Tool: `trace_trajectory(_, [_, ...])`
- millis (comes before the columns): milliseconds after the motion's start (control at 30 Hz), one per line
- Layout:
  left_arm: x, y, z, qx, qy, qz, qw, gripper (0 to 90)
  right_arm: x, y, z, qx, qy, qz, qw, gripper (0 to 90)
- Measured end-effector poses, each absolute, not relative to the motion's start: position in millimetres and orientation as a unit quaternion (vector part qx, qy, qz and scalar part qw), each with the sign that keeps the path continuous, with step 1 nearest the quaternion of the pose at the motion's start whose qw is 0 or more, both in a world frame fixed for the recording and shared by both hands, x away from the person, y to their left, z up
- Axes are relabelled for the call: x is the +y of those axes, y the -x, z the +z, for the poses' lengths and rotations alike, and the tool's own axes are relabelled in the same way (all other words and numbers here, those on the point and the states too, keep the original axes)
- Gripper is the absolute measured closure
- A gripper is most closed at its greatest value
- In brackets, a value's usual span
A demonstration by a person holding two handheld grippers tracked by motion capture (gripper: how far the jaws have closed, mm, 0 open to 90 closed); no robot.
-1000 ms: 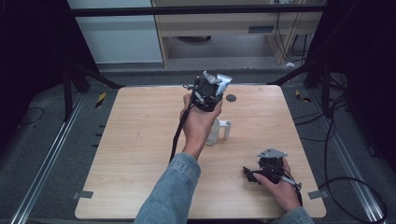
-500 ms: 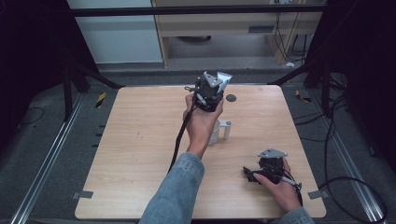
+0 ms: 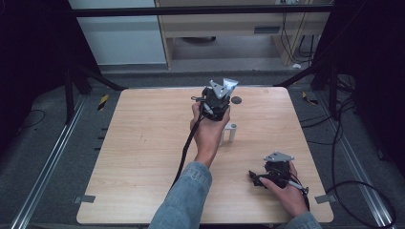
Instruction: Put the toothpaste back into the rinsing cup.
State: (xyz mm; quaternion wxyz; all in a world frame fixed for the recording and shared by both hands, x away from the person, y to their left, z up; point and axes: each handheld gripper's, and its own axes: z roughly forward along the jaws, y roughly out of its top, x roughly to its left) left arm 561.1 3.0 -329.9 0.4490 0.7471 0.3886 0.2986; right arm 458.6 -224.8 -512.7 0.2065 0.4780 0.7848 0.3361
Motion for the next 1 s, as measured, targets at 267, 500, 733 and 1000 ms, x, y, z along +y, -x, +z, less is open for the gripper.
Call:
trace_trajectory(267, [6,-556,-344,0.399,-0.73,0.306,0.463,78.0,-225,-458,-513,0.786,-0.477,0.335,0.207,1.9])
trace_trajectory(500, [8,-555,-356,0.409,-0.727,0.299,0.463,78.0,-225,-458,-513,0.786,-0.475,0.335,0.208,1.9])
trace_trajectory(733, [11,-554,-365,0.409,-0.727,0.299,0.464,77.9,-225,-458,-513,0.786,-0.475,0.335,0.209,1.9])
trace_trajectory(1000, [14,-557,-375,0.42,-0.725,0.294,0.46,77.9,-225,-459,-513,0.786,-0.474,0.336,0.209,1.9])
